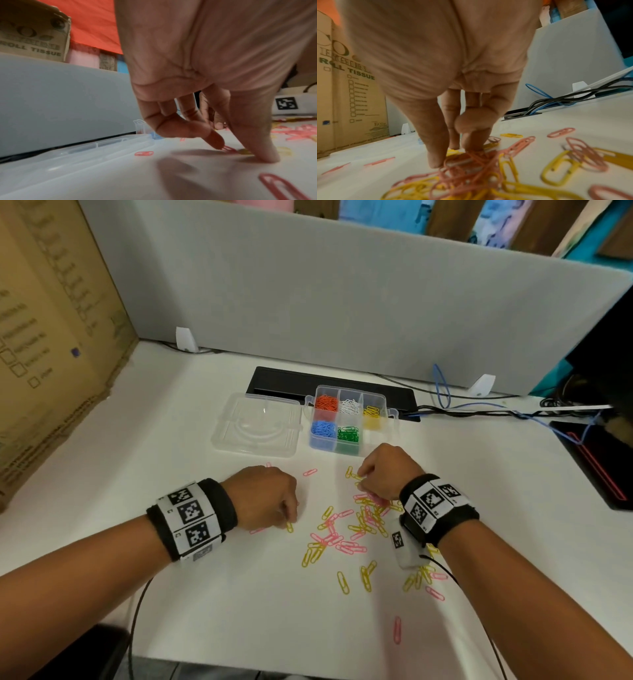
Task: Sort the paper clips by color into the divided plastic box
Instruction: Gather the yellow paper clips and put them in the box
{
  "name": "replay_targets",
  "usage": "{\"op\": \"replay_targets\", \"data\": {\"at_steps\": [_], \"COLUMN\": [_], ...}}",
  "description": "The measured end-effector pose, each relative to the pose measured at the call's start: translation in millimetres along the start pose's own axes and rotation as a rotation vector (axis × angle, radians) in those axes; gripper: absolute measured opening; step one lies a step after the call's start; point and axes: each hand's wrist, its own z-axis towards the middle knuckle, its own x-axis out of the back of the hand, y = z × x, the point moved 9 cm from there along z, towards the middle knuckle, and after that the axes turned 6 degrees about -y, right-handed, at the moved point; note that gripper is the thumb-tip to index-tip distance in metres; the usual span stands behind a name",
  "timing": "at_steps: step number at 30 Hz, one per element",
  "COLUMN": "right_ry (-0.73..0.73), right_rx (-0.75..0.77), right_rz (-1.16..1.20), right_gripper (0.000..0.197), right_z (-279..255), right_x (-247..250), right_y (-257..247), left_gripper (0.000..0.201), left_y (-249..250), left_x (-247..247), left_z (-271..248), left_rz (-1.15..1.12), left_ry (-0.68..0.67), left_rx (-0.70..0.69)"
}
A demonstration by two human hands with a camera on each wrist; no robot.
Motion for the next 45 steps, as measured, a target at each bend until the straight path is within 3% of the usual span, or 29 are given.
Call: {"op": "replay_targets", "data": {"at_steps": [3,7,10,13,16,18,21,23,29,35,40,42,45], "right_ry": [-0.009,-0.048,-0.043,-0.044,-0.053,-0.061,-0.094,-0.092,-0.109,-0.174,-0.164,-0.111,-0.034], "right_rx": [0.023,0.039,0.064,0.081,0.099,0.111,0.100,0.102,0.097,0.138,0.169,0.183,0.231], "right_rz": [-0.014,-0.071,-0.115,-0.144,-0.138,-0.107,-0.033,-0.039,-0.066,-0.087,-0.096,-0.085,-0.013], "right_gripper": [0.005,0.005,0.007,0.009,0.011,0.010,0.012,0.009,0.013,0.012,0.008,0.008,0.008], "right_z": [4,8,7,6,5,3,2,2,8,13,10,9,12], "right_x": [-2,-7,-7,-7,-7,-5,-2,-1,-3,-11,-13,-7,8], "right_y": [-6,-11,-15,-19,-20,-18,-11,-9,-9,-12,-14,-15,-19], "left_gripper": [0.012,0.009,0.016,0.016,0.009,0.021,0.027,0.030,0.021,0.022,0.026,0.024,0.010], "left_y": [1,5,10,11,15,11,5,6,11,9,2,-3,-7], "left_x": [-2,-3,11,4,-9,-9,1,-1,6,1,9,11,1], "left_z": [1,3,13,29,36,43,51,53,57,60,55,51,44], "left_rz": [0.103,0.047,-0.358,-0.984,-1.388,-1.324,-0.751,-0.551,-0.383,-0.419,-0.526,-0.703,-1.254], "left_ry": [-0.012,0.007,0.138,0.119,0.065,0.081,0.118,0.083,0.054,-0.053,-0.002,0.050,0.099], "left_rx": [-0.009,-0.022,-0.001,0.162,0.329,0.375,0.362,0.349,0.338,0.349,0.353,0.360,0.359]}}
